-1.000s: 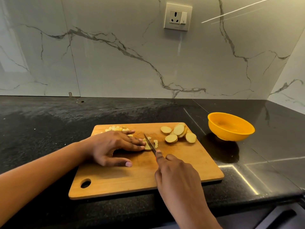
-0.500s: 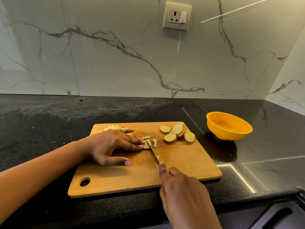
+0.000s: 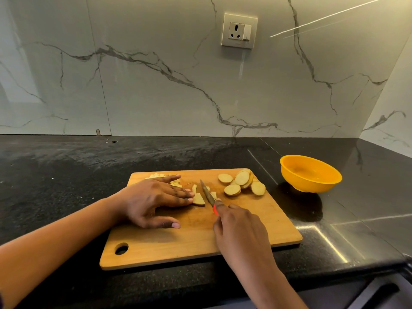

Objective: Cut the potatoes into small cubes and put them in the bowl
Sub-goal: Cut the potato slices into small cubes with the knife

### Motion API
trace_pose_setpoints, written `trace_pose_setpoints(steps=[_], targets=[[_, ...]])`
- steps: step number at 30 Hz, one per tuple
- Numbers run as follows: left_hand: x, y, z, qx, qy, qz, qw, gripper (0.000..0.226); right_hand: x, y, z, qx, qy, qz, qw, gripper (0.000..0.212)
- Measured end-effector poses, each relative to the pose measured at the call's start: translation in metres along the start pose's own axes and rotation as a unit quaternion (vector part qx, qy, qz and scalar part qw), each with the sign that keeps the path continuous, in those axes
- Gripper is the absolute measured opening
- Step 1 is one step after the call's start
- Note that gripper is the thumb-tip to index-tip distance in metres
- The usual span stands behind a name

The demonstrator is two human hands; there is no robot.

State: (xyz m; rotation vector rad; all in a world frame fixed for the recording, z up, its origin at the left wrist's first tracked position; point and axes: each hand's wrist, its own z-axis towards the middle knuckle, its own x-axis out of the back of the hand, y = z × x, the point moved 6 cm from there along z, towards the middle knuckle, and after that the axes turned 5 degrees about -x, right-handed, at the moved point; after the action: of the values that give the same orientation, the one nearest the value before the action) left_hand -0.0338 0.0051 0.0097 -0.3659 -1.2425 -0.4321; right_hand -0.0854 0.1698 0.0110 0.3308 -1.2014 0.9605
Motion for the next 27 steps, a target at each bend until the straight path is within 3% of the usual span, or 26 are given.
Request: trace_pose_setpoints(steps=[4,11,14,16,19,21,27], targets=[[-0.001,-0.002,0.000,0.003,0.008,0.042,0.999,0.055,0.004,0.001,-0.004,0.009,0.022,0.009,1.000,0.046],[-0.005,-0.018,0.003,0.148,0.003,0.053,0.988,0.074,0.004,0.015,0.005,-0.019,0.042,0.030,0.998,0.048],[0.002,-0.026,0.013,0.221,0.061,0.067,0.971,0.087,0.003,0.022,0.005,-0.039,0.058,0.063,0.996,0.048],[0.011,-0.034,0.023,0.292,0.087,0.076,0.949,0.077,0.002,0.025,0.006,-0.047,0.061,0.073,0.994,0.048],[0.005,-0.040,0.040,0.369,-0.002,0.099,0.924,0.044,0.001,0.028,0.007,-0.054,0.063,0.086,0.993,0.047],[-0.002,-0.039,0.048,0.396,-0.033,0.098,0.912,0.038,0.002,0.031,0.006,-0.057,0.066,0.093,0.992,0.046],[-0.005,-0.049,0.049,0.469,-0.018,0.052,0.881,0.029,0.004,0.038,0.004,-0.063,0.071,0.121,0.988,0.047]])
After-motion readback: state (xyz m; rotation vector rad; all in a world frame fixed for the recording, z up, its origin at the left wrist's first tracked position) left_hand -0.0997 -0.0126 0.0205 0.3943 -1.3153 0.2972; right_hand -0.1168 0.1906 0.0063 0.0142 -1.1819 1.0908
